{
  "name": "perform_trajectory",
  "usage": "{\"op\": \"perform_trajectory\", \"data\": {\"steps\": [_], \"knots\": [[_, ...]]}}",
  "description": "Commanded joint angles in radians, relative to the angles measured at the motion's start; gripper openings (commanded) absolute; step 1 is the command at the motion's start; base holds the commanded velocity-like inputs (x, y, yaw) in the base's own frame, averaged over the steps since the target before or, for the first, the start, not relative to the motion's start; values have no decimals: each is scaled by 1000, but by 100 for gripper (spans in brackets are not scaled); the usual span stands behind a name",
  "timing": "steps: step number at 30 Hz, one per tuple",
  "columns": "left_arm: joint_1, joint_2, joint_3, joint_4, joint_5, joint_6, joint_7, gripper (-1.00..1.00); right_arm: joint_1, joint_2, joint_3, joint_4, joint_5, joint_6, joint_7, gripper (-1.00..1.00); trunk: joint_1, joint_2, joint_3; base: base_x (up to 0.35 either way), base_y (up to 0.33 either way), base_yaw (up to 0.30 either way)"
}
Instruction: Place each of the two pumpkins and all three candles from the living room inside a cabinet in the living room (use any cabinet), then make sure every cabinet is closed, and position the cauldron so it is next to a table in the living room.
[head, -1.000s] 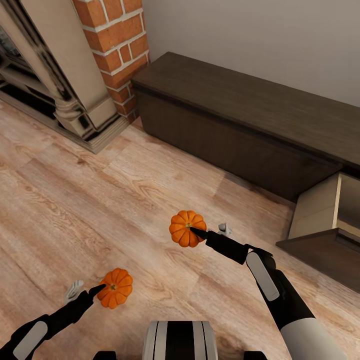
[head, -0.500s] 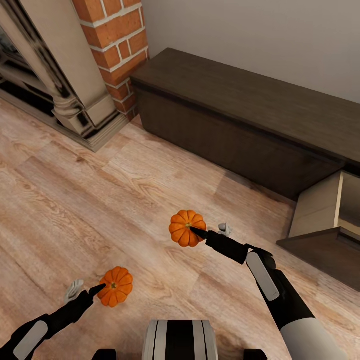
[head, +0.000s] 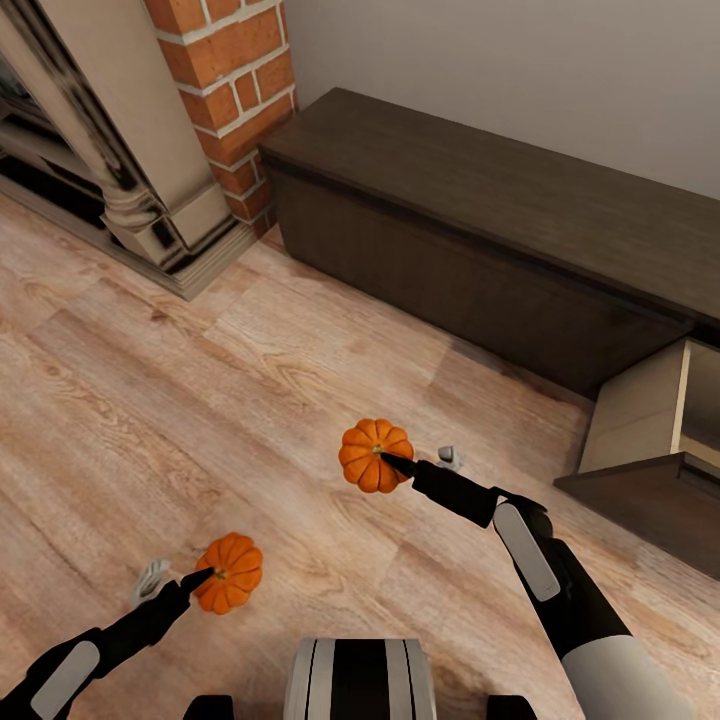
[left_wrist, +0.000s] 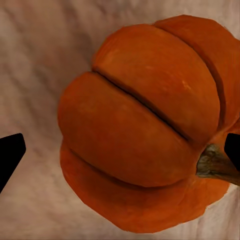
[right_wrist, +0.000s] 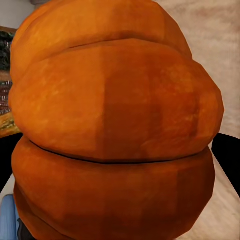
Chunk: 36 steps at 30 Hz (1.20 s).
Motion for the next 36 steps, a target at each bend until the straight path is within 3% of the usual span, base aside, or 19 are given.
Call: {"op": "perform_trajectory", "data": {"steps": [1, 16, 20, 34, 35, 36], "knots": [[0, 0, -3, 0, 10, 7, 0, 100, 0, -1, 1, -1, -6, 4, -1, -100, 0, 0, -1, 0, 0, 0], [-1, 0, -5, -1, 10, 0, 0, 100, 0, -1, 1, -5, -8, 4, -1, -100, 1, -1, -12, 0, 0, 0], [-2, -2, -6, -2, 10, 0, -1, 100, 0, -1, 1, -5, -8, 4, -1, -100, 3, -2, -28, 0, 0, 0], [-2, -4, -12, -21, 10, -1, 0, 100, 0, -1, 1, -5, -8, 4, -1, -100, 3, -2, -28, 0, 0, 0], [-2, -4, -12, -21, 10, -1, 0, -100, 0, -1, 1, -5, -8, 4, -1, -100, 3, -2, -28, 0, 0, 0], [-2, -4, -14, -21, 10, -1, 0, -100, 0, -1, 1, -5, -8, 4, -1, -100, 3, -2, -28, 0, 0, 0]]}}
